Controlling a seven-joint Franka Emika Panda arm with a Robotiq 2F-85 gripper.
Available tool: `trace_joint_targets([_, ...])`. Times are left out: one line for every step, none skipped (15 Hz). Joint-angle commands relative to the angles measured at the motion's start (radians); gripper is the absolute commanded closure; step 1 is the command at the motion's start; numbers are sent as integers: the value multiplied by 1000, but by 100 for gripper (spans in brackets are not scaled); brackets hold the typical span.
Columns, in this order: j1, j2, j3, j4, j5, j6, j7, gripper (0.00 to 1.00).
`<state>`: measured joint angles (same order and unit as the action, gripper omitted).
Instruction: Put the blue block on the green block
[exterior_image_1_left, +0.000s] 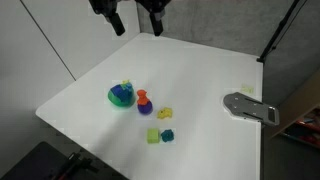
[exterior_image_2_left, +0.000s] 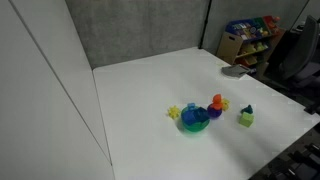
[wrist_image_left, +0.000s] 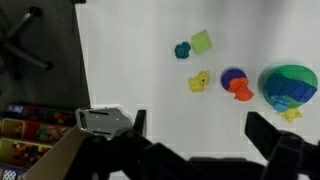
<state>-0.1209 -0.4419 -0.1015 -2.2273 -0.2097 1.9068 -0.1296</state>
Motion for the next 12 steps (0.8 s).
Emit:
trace_joint_targets([6,0,-5,3,-2,-2,2,0])
trace_joint_targets([6,-1,-5,3,-2,-2,2,0])
trace_joint_targets([6,-1,-5,3,-2,-2,2,0])
trace_joint_targets([6,-1,-5,3,-2,-2,2,0])
trace_joint_targets([6,-1,-5,3,-2,-2,2,0])
trace_joint_targets([9,5,-2,6,-1,-2,3,0])
trace_joint_targets([15,11,3,9,3,-1,6,0])
trace_joint_targets([21,17,7,13,6,-1,5,0])
trace_joint_targets([29,24,14,17,9,-1,10,0])
trace_joint_targets([39,34,19,23,16,-2,11,0])
trace_joint_targets([47,43,26,29,19,-2,16,0])
trace_joint_targets([60,55,31,37,31,-5,13,0])
